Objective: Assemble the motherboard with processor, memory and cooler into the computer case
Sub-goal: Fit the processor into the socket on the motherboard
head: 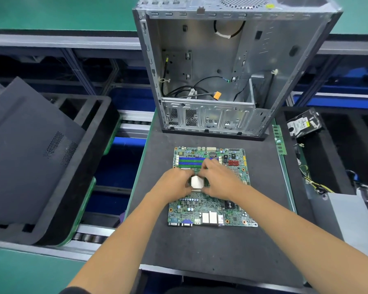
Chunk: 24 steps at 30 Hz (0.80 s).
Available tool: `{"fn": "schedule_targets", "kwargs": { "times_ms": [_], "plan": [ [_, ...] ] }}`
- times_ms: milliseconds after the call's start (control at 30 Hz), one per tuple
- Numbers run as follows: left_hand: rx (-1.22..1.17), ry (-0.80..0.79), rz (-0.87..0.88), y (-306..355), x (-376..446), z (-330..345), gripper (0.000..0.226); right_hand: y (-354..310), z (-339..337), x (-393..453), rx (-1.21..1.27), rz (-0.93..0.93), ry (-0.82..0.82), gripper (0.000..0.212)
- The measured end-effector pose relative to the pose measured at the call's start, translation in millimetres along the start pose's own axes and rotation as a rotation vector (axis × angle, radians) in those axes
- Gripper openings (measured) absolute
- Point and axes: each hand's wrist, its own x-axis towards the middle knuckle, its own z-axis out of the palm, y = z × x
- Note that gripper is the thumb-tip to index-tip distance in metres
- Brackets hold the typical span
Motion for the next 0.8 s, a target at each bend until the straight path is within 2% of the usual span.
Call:
{"fn": "schedule_targets", "kwargs": {
  "times_ms": [167,333,500,800],
  "plan": [
    [0.009,-0.035,0.004,-2.9,2.9,0.3,0.026,0.6,-1.8,4.1,-0.054,-0.005,-0.048,0.045],
    [-0.009,-0.061,0.020,-5.2,4.8,-2.1,0.020,-0.7,-6.5,6.9,-0.066,-0.011,-0.069,0.039],
    [-0.059,-0.018,0.005,-5.6,4.0,-0.4,0.033,-1.8,-4.3,6.0,-0.073,-0.009,-0.040,0.036],
    [-0.035,-0.008,0.031,-8.8,5.1,0.6,0.027,-4.0,-4.6,6.4,-0.073,-0.010,-0.043,0.028]
  ]
}}
